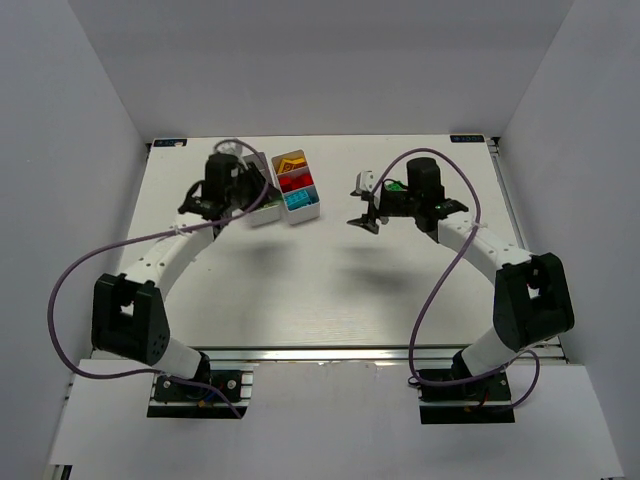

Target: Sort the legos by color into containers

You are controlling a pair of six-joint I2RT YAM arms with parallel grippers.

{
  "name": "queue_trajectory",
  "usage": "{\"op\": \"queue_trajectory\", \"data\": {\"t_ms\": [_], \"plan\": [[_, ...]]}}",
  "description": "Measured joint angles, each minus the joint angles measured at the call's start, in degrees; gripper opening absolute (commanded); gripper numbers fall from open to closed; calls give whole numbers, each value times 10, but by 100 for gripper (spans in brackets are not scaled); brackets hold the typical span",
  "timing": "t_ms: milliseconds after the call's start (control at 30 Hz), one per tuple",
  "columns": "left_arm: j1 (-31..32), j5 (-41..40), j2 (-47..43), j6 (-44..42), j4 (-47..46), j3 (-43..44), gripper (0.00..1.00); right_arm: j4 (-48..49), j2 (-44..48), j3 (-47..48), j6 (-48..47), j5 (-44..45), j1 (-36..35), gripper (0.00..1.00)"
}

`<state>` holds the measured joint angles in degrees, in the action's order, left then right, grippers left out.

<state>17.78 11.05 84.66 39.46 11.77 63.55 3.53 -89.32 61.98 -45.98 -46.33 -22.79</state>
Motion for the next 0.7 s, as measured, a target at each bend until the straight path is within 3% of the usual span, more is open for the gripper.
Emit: {"op": "queue_trajectory", "data": {"t_ms": [33, 100, 133, 167, 367, 567, 700], "plan": [[-18, -26, 7, -13, 21, 27, 7, -12, 0, 1, -9, -1, 7, 43], [-40, -74, 29, -38, 49, 83, 7, -43, -1, 8, -22, -7, 19, 25], [-45, -92, 45, -50, 61, 113, 7, -63, -4, 16, -24, -13, 25, 9], [-48, -111, 65, -64, 68, 148, 7, -79, -8, 26, -28, -17, 29, 2], [-49, -183, 212, -138, 109, 325, 9, -130, -24, 66, -26, -39, 43, 0], [-49, -221, 315, -182, 158, 424, 9, -144, -26, 66, -25, -48, 51, 2], [-49, -227, 338, -189, 174, 442, 10, -146, -27, 66, -24, -48, 58, 6]]}}
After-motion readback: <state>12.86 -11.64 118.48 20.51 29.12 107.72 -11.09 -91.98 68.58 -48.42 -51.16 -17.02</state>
